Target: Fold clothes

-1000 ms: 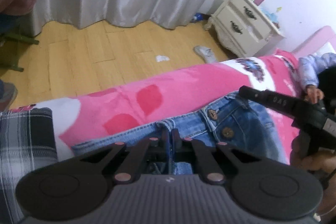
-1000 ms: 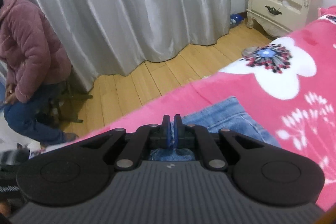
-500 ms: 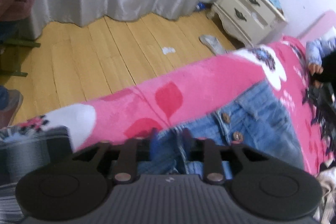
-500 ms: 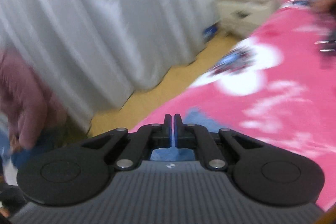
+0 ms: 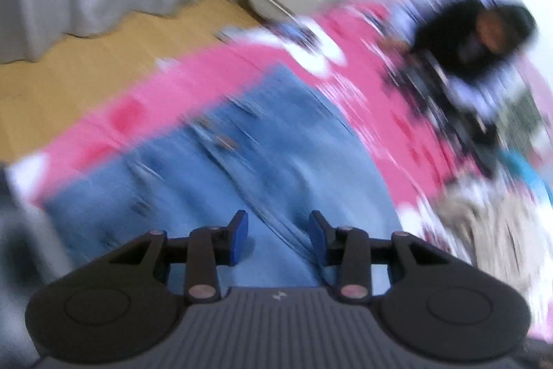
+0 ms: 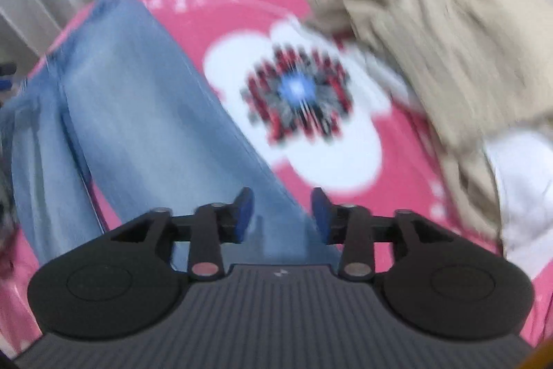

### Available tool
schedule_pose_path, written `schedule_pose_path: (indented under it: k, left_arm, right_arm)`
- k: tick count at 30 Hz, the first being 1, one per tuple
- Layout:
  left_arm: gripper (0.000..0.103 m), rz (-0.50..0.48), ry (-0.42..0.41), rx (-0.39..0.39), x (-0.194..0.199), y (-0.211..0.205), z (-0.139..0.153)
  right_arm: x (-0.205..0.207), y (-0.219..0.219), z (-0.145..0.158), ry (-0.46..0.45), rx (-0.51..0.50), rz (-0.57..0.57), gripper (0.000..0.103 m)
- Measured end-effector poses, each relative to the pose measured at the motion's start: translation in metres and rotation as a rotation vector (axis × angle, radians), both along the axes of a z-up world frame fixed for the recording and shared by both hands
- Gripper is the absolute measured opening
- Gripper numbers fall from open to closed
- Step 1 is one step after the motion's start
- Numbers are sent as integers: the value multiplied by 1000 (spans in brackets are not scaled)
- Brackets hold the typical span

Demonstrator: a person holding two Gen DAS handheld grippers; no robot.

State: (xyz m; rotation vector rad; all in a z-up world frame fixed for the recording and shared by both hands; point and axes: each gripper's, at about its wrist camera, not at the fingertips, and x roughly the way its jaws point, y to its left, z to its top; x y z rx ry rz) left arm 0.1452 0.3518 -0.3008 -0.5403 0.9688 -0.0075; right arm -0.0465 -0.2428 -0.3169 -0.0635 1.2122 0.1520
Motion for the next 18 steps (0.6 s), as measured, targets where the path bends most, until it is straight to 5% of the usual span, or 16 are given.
schedule_pose_path:
  k: [6, 10, 13, 18]
  left_arm:
    - [37, -235, 30, 108, -4, -84, -11]
    - [36, -328, 63, 231, -7, -123, -29]
    - [35, -361, 93, 314, -10, -136, -41]
    - [34, -386, 117, 392, -13, -139, -45]
  right_arm:
    - [2, -37, -41, 19, 66, 63, 47]
    - [-10, -50, -66, 123, 127, 100, 41]
    - [-28, -39, -64, 59, 44, 163, 6]
    - [-20, -48, -15, -133, -99, 140, 1]
